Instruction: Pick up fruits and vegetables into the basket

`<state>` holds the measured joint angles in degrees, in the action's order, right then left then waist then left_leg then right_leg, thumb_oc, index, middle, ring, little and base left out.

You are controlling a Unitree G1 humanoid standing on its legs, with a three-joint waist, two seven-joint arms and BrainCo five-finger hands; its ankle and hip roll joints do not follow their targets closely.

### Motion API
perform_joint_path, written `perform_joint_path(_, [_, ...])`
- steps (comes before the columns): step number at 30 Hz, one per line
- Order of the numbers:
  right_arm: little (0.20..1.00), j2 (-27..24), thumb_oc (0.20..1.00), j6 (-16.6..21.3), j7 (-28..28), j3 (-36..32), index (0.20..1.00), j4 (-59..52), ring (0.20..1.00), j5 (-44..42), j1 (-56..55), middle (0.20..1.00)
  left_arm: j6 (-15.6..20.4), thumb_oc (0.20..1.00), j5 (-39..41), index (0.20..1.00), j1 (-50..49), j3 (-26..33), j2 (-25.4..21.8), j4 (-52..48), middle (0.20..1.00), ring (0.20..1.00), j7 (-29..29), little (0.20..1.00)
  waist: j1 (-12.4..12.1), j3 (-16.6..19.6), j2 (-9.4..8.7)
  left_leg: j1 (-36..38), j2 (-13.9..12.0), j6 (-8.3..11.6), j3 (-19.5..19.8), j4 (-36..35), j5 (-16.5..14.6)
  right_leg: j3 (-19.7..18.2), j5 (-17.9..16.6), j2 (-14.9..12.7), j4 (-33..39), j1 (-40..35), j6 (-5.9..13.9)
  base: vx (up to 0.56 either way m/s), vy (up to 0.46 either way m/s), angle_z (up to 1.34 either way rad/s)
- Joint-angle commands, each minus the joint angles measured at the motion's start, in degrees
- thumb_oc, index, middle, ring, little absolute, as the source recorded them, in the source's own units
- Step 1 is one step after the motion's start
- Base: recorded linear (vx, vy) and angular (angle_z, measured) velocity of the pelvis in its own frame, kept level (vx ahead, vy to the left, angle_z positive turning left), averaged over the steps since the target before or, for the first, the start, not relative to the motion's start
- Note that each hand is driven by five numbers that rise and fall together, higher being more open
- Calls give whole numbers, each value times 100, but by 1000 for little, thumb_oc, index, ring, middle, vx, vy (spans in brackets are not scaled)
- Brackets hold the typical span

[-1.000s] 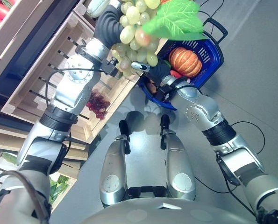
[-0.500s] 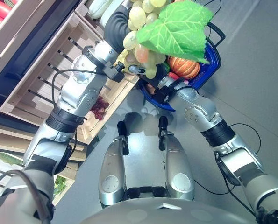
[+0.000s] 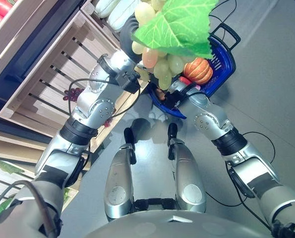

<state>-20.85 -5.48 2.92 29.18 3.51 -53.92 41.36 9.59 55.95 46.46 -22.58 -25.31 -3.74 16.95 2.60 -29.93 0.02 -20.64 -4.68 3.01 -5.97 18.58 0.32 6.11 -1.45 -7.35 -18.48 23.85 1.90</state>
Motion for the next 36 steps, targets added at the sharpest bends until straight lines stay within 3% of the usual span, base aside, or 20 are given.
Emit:
perform_joint_path(1, [200, 609, 200, 724, -53, -265, 200, -224, 200, 21, 185, 200, 93, 200, 406, 200, -495, -134, 515, -563, 200, 200, -35, 200, -49, 482, -74, -19, 355, -228, 57, -172, -3, 274, 417, 164, -295, -109, -74, 0, 0, 0])
perform_joint_path(5, [200, 671, 200, 884, -207, -397, 200, -210, 200, 101, 187, 200, 136, 200, 327, 200, -548, -94, 647, -566, 200, 200, -223, 200, -38, 447, -70, -24, 361, -228, 54, -207, 19, 276, 405, 177, -264, -112, -81, -9, -4, 0])
perform_joint_path(6, [200, 674, 200, 896, -192, -432, 200, -219, 200, 95, 172, 200, 163, 529, 182, 529, -564, -75, 675, -577, 529, 529, -373, 529, -30, 427, -66, -33, 356, -225, 46, -202, 24, 275, 409, 178, -273, -106, -84, 0, 0, 0])
perform_joint_path(7, [200, 671, 200, 902, -198, -436, 200, -226, 200, 98, 166, 200, 160, 614, 160, 614, -568, -72, 673, -587, 614, 614, -411, 614, -30, 425, -65, -35, 355, -225, 46, -200, 24, 275, 409, 179, -277, -103, -85, 0, 0, 0])
perform_joint_path(8, [200, 667, 200, 909, -195, -466, 200, -252, 200, 99, 145, 200, 199, 1000, 30, 1000, -574, -54, 677, -589, 1000, 1000, -519, 1000, -24, 418, -65, -39, 354, -229, 38, -208, 27, 279, 414, 184, -277, -98, -89, 0, 0, 0])
perform_joint_path(13, [200, 593, 200, 955, -26, -642, 200, -245, 200, -49, 54, 200, 21, 1000, -714, 1000, -535, 89, 581, -501, 1000, 1000, -1009, 1000, -17, 407, -60, -43, 333, -220, -4, -219, 41, 313, 436, 192, -307, -88, -94, 0, 0, 0])
perform_joint_path(19, [200, 379, 200, 1041, 194, -915, 200, -252, 200, -387, -101, 200, -628, 1000, -1592, 1000, -458, 301, 257, -107, 1000, 1000, -1793, 1000, 36, 401, -28, -144, 290, -194, -60, -125, 45, 334, 476, 198, -453, 33, -86, -2, -4, -1])
perform_joint_path(25, [200, 109, 200, 1130, 380, -1263, 200, -163, 200, -749, -139, 200, -836, 1000, -2704, 1000, -235, 473, -175, 552, 1000, 1000, -2617, 1000, 104, 322, 34, -286, 248, -172, -126, -87, 78, 326, 508, 232, -587, 215, -84, -31, -17, -6])
perform_joint_path(36, [200, -397, 200, 1207, 392, -1761, 200, 151, 200, -1089, -3, 200, -1051, 1000, -3018, 1000, 209, 601, -790, 1736, 1000, 1000, -3272, 1000, 215, 21, 147, -681, 125, -77, -244, 26, 201, 325, 549, 259, -834, 613, -105, -38, -33, -4])
